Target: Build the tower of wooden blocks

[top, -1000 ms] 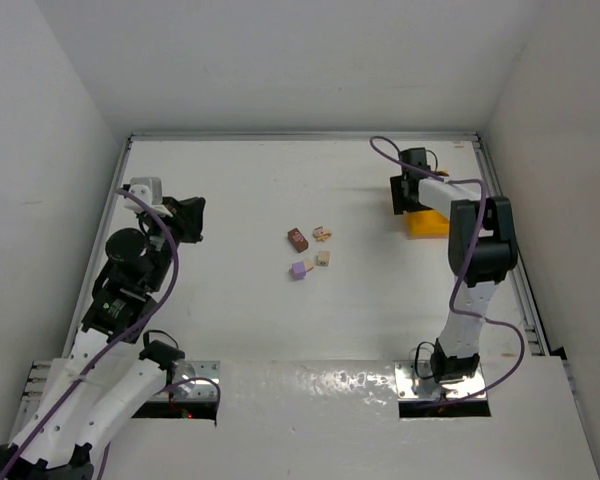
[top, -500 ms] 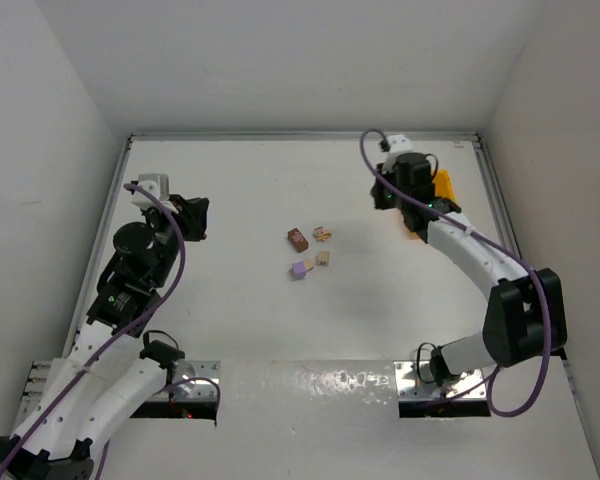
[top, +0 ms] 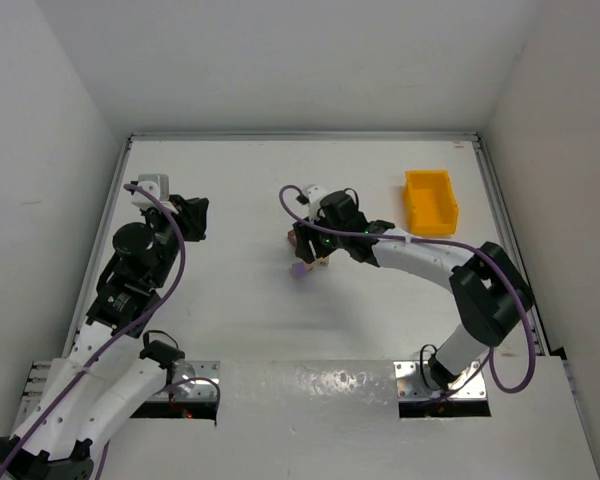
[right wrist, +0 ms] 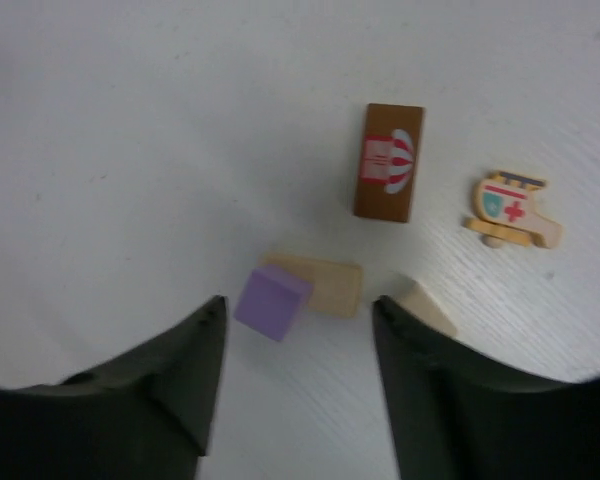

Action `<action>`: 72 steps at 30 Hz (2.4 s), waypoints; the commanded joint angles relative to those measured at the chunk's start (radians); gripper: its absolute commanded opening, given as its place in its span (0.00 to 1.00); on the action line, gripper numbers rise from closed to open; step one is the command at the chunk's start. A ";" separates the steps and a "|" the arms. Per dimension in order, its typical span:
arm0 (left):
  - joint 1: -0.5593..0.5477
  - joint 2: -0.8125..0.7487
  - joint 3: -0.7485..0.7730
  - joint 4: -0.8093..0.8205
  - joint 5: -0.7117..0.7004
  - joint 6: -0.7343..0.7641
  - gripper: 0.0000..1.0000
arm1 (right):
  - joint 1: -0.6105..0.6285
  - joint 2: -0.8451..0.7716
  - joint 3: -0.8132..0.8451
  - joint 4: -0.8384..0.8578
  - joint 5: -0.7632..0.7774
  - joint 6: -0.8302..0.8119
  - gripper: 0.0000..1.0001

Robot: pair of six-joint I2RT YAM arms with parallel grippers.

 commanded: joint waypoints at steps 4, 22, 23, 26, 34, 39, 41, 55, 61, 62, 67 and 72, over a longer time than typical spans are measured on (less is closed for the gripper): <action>-0.006 -0.006 0.013 0.029 0.010 0.004 0.18 | 0.116 0.070 0.134 -0.073 0.108 -0.061 0.86; -0.006 -0.012 0.013 0.035 0.050 -0.005 0.18 | 0.150 0.263 0.180 -0.115 0.249 0.027 0.95; -0.006 -0.015 0.013 0.035 0.047 -0.003 0.18 | 0.152 0.279 0.180 -0.112 0.252 0.031 0.95; -0.006 -0.026 0.010 0.035 0.041 -0.005 0.18 | 0.152 0.312 0.189 -0.108 0.261 0.037 0.92; -0.006 -0.029 0.010 0.035 0.050 -0.006 0.18 | 0.153 0.313 0.136 -0.087 0.333 0.094 0.70; -0.006 -0.026 0.007 0.040 0.055 -0.012 0.18 | 0.159 0.192 -0.016 -0.047 0.409 0.238 0.64; -0.006 -0.018 0.009 0.041 0.070 -0.014 0.18 | 0.166 0.162 -0.094 -0.024 0.442 0.336 0.64; -0.006 -0.029 0.004 0.042 0.081 -0.020 0.18 | 0.204 0.234 -0.079 0.114 0.423 0.580 0.75; -0.008 -0.029 0.004 0.043 0.082 -0.022 0.18 | 0.205 0.204 -0.102 0.140 0.415 0.571 0.85; -0.008 -0.029 0.004 0.045 0.082 -0.020 0.18 | 0.206 0.182 -0.105 0.123 0.426 0.561 0.89; -0.008 -0.031 0.004 0.042 0.078 -0.019 0.19 | 0.204 0.098 -0.114 0.080 0.465 0.420 0.99; -0.008 -0.031 0.004 0.042 0.069 -0.016 0.19 | 0.205 0.024 -0.159 0.066 0.411 0.329 0.99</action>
